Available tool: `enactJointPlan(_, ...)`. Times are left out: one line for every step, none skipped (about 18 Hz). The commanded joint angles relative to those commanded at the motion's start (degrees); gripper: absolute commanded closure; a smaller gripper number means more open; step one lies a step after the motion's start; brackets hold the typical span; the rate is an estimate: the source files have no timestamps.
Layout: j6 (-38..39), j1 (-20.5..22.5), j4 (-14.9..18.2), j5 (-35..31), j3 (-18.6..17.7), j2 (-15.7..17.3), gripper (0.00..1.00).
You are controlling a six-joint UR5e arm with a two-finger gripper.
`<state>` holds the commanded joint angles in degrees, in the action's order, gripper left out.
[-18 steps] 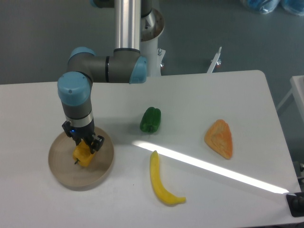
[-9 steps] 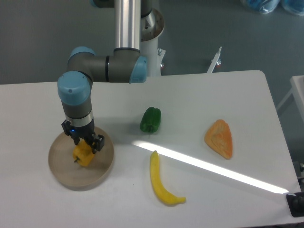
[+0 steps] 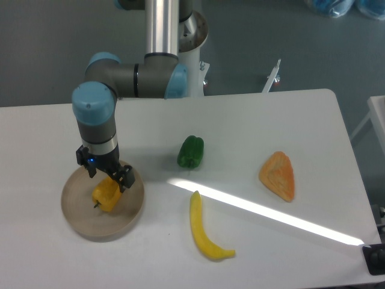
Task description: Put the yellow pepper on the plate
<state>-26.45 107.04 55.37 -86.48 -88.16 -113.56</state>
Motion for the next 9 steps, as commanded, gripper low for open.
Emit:
enactJointPlan(-0.17,1.32,0.0,-0.26,0.0,0.53,0.0)
enactJointPlan(-1.48,2.81,0.0,-0.52,-0.09,1.06,0.0)
enactJointPlan(-3.67,4.56,0.0,-0.7,0.0,1.58,0.0)
enactJointPlan(-6.22,6.58,0.0,-0.79,0.0,1.85,0.0)
enactJointPlan(-9.03,8.43,0.0,-0.79,0.0,1.94,0.0)
enactJointPlan(-11.92,10.19,0.0,-0.79,0.0,2.03,0.0)
enactJointPlan(-14.91,12.21,0.0,-0.79,0.0,2.55,0.0)
enactJointPlan(-17.99,14.32,0.17,-0.79,0.17,3.16,0.0)
enactJointPlan(-21.06,16.25,0.18,-0.79,0.18,3.34,0.0)
